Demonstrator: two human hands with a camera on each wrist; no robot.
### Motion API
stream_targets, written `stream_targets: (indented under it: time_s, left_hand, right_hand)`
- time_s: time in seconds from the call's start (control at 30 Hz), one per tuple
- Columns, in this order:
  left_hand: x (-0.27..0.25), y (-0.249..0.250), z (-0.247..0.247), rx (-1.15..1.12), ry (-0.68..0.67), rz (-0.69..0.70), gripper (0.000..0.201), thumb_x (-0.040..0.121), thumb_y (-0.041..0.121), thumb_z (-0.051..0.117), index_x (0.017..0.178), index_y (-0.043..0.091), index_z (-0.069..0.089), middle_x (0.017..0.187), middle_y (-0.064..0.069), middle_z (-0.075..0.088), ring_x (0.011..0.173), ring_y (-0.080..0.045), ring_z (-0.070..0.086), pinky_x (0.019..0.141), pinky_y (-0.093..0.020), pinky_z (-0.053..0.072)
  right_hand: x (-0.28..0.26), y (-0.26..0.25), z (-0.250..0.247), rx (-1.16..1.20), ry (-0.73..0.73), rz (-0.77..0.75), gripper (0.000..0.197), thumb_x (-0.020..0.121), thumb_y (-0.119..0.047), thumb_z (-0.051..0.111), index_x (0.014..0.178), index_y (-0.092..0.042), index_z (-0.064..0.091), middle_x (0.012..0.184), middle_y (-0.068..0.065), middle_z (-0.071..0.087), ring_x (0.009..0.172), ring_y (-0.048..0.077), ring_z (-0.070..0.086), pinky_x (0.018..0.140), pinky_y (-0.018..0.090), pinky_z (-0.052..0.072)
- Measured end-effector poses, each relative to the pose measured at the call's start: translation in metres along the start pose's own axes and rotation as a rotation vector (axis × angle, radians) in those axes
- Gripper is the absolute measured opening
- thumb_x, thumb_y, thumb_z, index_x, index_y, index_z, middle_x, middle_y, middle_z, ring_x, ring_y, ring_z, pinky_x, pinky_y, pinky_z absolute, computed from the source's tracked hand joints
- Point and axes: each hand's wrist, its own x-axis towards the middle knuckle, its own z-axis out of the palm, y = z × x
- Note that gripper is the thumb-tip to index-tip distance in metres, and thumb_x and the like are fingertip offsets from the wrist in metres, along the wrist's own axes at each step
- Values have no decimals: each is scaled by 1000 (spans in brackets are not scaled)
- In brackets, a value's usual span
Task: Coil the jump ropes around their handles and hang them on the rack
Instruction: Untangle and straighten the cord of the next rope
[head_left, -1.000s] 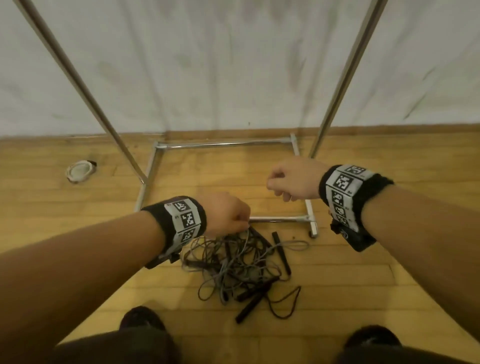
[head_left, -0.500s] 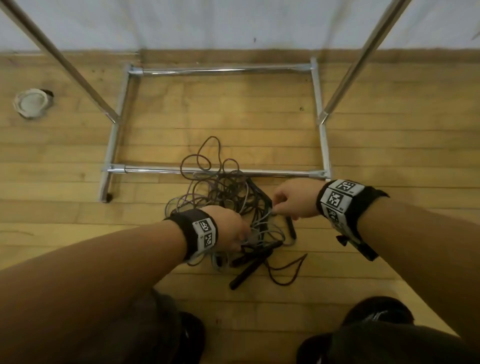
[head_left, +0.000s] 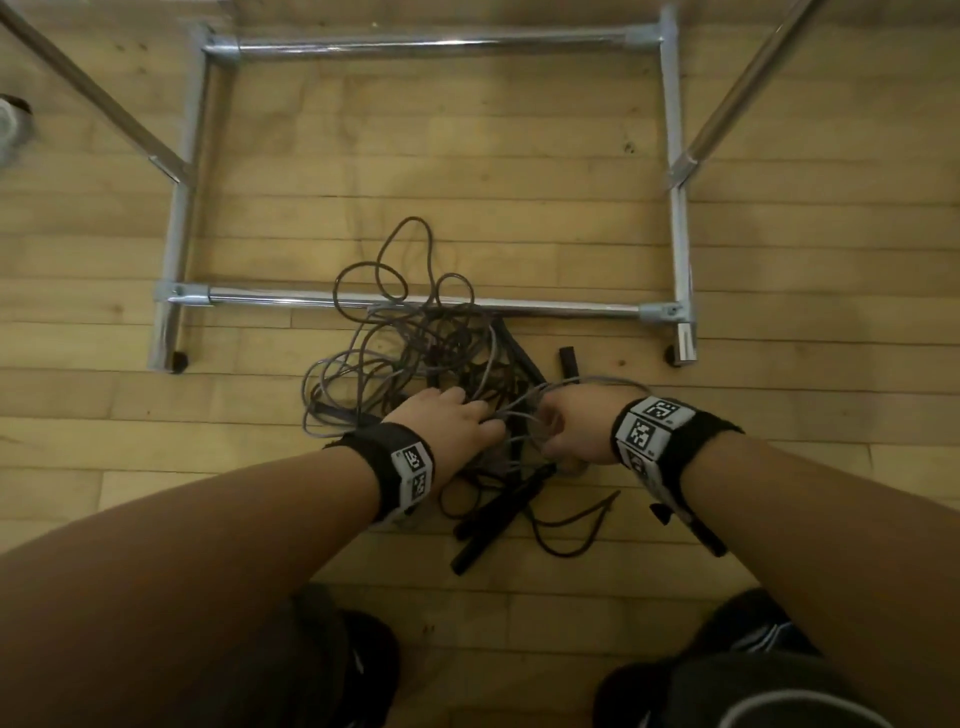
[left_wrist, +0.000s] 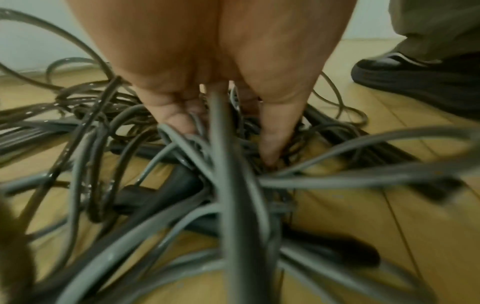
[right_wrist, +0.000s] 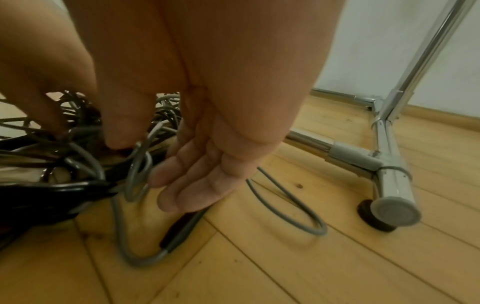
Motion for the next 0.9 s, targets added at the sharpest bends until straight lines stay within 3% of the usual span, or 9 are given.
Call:
stream_targets:
  time_s: [0.1, 0.23, 0.3, 0.4, 0.53, 0.6, 0.67, 0.73, 0.9]
  left_hand:
    - [2, -11, -15, -286, 43, -55, 34, 93, 24, 66, 115, 42, 48, 113, 8, 58, 102, -23, 59, 72, -33, 46]
    - [-13, -27, -39, -693, 189, -153, 29, 90, 34, 70, 94, 51, 47, 88, 15, 62, 74, -3, 60, 55, -21, 43]
    - [-22, -32, -55, -918, 282, -176, 28, 92, 33, 71, 92, 54, 53, 92, 16, 68, 79, 1, 65, 63, -23, 53]
    - [-36, -37, -83, -1116, 366, -167, 28, 94, 27, 70, 95, 54, 62, 99, 16, 75, 87, -6, 74, 75, -36, 64]
    - [-58, -35, -114, -1165, 425, -153, 33, 95, 18, 66, 94, 51, 70, 96, 18, 79, 82, -9, 77, 69, -34, 61]
    - [-71, -30, -129, -1162, 431, -167, 31, 93, 16, 65, 92, 46, 74, 96, 13, 80, 87, -20, 77, 78, -49, 63]
    - [-87, -23, -145, -1112, 419, -176, 17, 87, 32, 66, 91, 45, 76, 96, 13, 79, 92, -23, 74, 93, -54, 59]
    - [-101, -19, -156, -1073, 410, -169, 14, 80, 44, 66, 90, 46, 76, 94, 14, 78, 93, -17, 72, 96, -51, 57]
    - [-130, -4, -179, -1055, 511, -165, 6, 77, 46, 69, 81, 49, 71, 96, 12, 80, 98, -20, 74, 97, -51, 57]
  right_hand:
    - [3, 3, -2, 70, 34, -10, 15, 95, -33, 65, 104, -22, 68, 99, 0, 69, 86, 18, 65, 69, 32, 54]
    - [-4, 11, -16, 464, 126, -14, 14, 98, -29, 62, 104, -20, 70, 100, 2, 71, 92, 18, 67, 81, 39, 59]
    - [-11, 13, -27, 713, 155, 9, 17, 100, -22, 60, 109, -11, 69, 108, 12, 73, 101, 27, 70, 91, 47, 60]
    - [-28, 13, -42, 965, 186, 23, 18, 103, -17, 57, 110, -2, 64, 114, 24, 70, 100, 34, 71, 92, 49, 58]
    - [-54, 12, -59, 918, 271, -23, 29, 106, -28, 53, 119, -5, 64, 111, 20, 72, 100, 32, 69, 99, 50, 54]
    - [-70, 9, -67, 927, 286, -25, 25, 107, -27, 51, 115, -7, 64, 109, 22, 70, 98, 33, 67, 100, 52, 54]
    - [-87, 6, -75, 946, 296, -27, 23, 107, -27, 50, 109, -9, 64, 113, 24, 69, 100, 35, 68, 99, 53, 56]
    - [-108, 3, -83, 956, 322, -40, 26, 107, -28, 50, 109, -6, 64, 116, 22, 67, 102, 38, 68, 94, 51, 59]
    - [-165, -7, -101, 848, 447, -118, 26, 106, -26, 52, 111, -4, 65, 115, 13, 71, 88, 35, 76, 81, 48, 64]
